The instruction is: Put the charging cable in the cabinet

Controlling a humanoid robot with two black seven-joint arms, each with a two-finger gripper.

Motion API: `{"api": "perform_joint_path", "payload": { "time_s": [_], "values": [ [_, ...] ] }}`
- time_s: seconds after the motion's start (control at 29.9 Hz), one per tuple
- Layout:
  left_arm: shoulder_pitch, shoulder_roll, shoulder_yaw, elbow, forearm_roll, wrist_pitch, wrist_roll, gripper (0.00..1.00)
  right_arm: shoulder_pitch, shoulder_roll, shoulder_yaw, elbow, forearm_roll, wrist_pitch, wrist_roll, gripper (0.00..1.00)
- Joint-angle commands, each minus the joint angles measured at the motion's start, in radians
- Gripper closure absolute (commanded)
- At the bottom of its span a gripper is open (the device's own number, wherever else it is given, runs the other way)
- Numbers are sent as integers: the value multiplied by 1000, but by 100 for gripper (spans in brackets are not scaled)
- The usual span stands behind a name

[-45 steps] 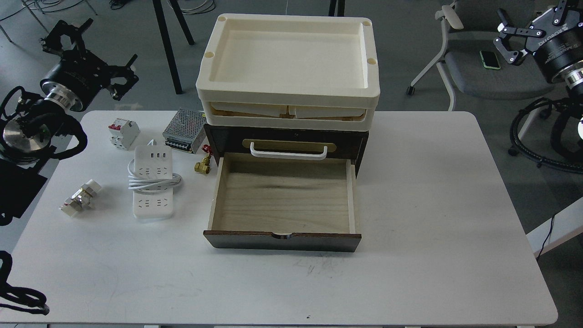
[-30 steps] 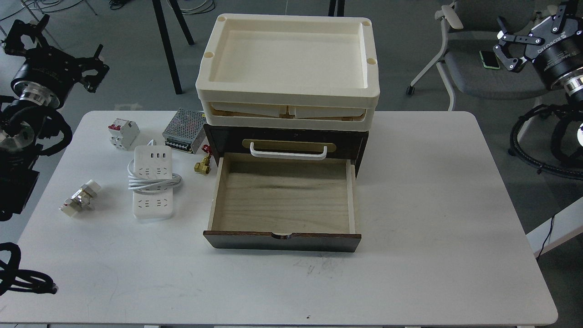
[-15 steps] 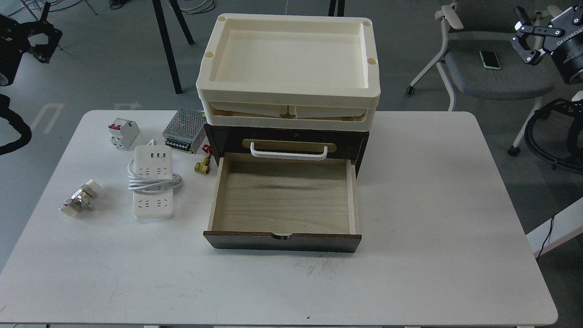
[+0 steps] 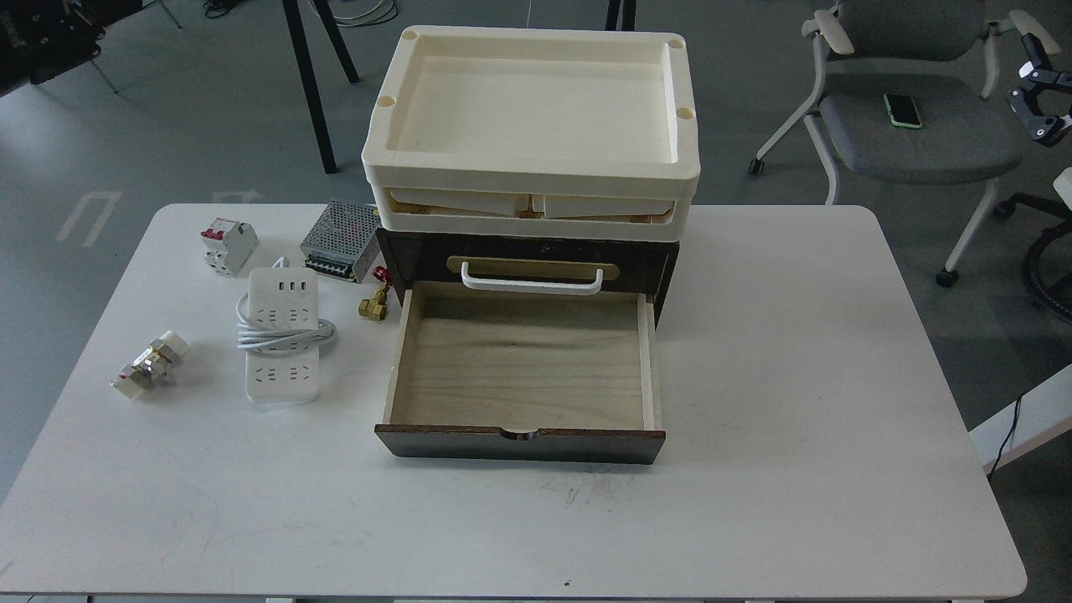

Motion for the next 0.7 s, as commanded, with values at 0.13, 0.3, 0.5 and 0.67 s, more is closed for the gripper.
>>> {"api": "perform_joint_path", "payload": {
  "time_s": [0.13, 0.3, 0.5, 0.67],
  "values": [
    [25, 4, 230, -164, 813, 0, -18, 2, 40, 24, -23, 57, -38, 0, -10, 0],
    [25, -5, 459, -149, 1012, 0, -121, 2, 37, 23, -26, 53, -38, 0, -8, 0],
    [25, -83, 488, -51, 1012, 0, -129, 2, 11, 24, -25, 42, -38, 0, -5, 0],
    [16, -134, 487, 64, 1012, 0, -129, 2, 0, 26, -25, 25, -38, 0, -2, 0]
  ]
}}
